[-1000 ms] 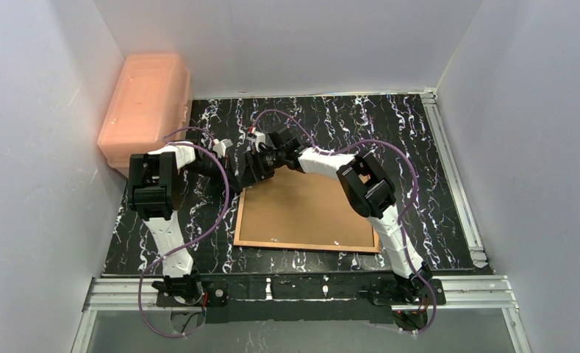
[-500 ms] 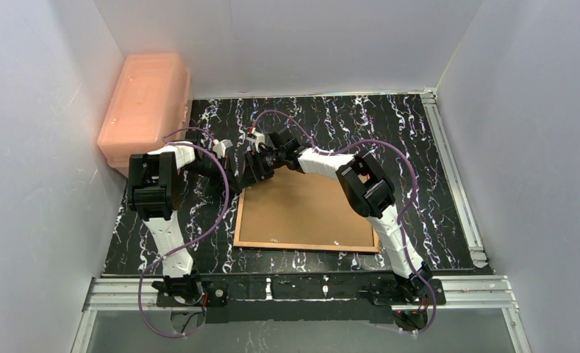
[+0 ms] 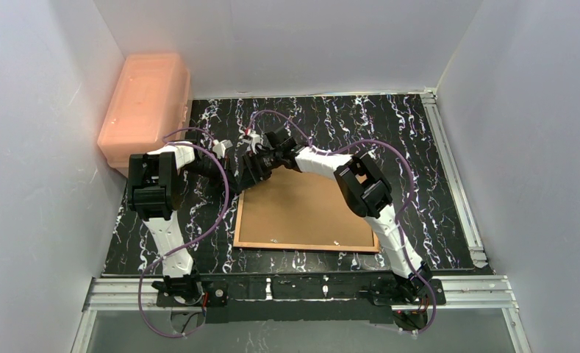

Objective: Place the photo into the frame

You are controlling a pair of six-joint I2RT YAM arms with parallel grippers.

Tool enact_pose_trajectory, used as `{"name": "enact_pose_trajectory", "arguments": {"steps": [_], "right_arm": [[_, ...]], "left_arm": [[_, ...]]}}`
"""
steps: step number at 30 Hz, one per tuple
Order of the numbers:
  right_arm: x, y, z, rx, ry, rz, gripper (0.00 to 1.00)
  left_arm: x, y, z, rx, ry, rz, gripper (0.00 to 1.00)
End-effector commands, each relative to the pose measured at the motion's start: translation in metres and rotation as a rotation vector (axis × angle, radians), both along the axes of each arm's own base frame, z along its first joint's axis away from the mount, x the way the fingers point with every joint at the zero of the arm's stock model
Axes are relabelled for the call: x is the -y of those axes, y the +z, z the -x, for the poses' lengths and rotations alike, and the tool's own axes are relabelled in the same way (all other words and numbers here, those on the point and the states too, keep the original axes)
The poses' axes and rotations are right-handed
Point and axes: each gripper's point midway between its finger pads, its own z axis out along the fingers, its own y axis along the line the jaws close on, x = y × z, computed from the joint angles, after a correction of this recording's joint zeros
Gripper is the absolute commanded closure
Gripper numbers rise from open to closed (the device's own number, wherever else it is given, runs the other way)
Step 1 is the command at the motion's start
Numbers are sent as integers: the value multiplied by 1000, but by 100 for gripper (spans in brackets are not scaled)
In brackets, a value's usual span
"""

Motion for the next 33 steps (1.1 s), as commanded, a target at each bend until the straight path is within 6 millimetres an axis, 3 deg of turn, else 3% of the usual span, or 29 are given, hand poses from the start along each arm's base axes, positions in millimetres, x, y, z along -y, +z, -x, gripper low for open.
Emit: {"name": "enact_pose_trajectory", "arguments": {"steps": [1,10,16,20,23,26,29,33], "right_arm": [[-6,-47,65,-70,158,127,22],[-8,-25,46,-31,114,85,21],[-26,34,7,38,37,-45,16],[-15,57,-14,103,-61,-21,12],[17,69,-38,168,-210,32,9],[64,81,-62,216,-380,94,5],[129,82,-87,231,-615,198,1],[241,60,-105,211,-952,436,1]], "left_arm": [[-4,-19,10,5,-50,-75,96],[-4,-16,10,8,-51,-76,96],[-4,-8,13,11,-53,-73,96],[-2,5,15,24,-54,-60,96],[-1,16,14,40,-63,-50,96],[-2,29,14,68,-85,-48,94],[-6,34,14,92,-115,-71,93],[-19,22,20,131,-179,-151,92]]}}
